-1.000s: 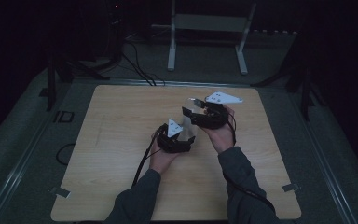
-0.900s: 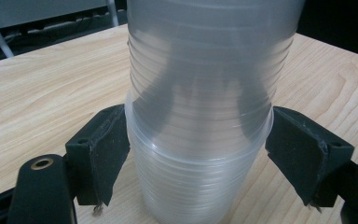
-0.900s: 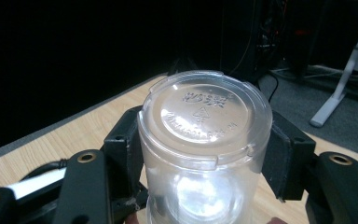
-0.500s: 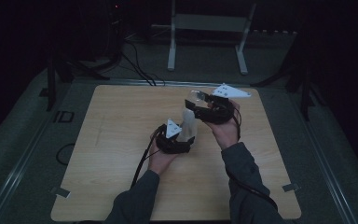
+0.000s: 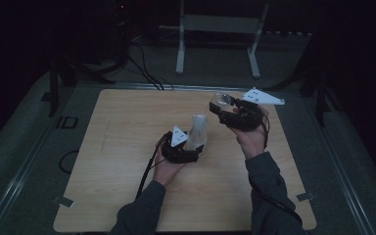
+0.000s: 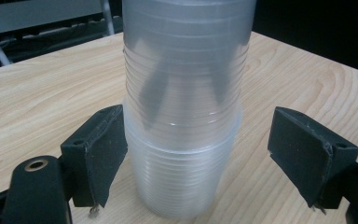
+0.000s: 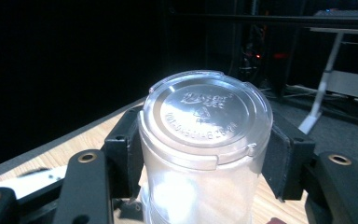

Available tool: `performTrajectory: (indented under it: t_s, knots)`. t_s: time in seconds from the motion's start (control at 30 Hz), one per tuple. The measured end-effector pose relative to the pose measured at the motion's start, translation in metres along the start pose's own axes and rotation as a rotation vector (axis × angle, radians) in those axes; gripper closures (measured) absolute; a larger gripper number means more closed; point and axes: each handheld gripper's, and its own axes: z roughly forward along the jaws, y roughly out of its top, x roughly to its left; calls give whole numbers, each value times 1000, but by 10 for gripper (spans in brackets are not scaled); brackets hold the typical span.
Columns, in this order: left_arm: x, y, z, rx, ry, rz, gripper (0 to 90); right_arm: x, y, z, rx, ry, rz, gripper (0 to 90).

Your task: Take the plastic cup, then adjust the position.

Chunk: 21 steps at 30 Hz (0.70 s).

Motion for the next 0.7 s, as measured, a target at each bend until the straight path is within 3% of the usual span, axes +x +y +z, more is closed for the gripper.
performTrajectory:
  t_s: [0.27,0.53,0.7]
  knots:
    - [-2,1,-10,-21,-28,-18,193,-15,-23,-24,18,-51,33,396]
    - [-5,5,-21,-55,-37,-9,194,-26,-46,-43,33,-91,70,398]
    - [-10,6,-24,-77,-37,19,209,-30,-57,-48,43,-110,88,397]
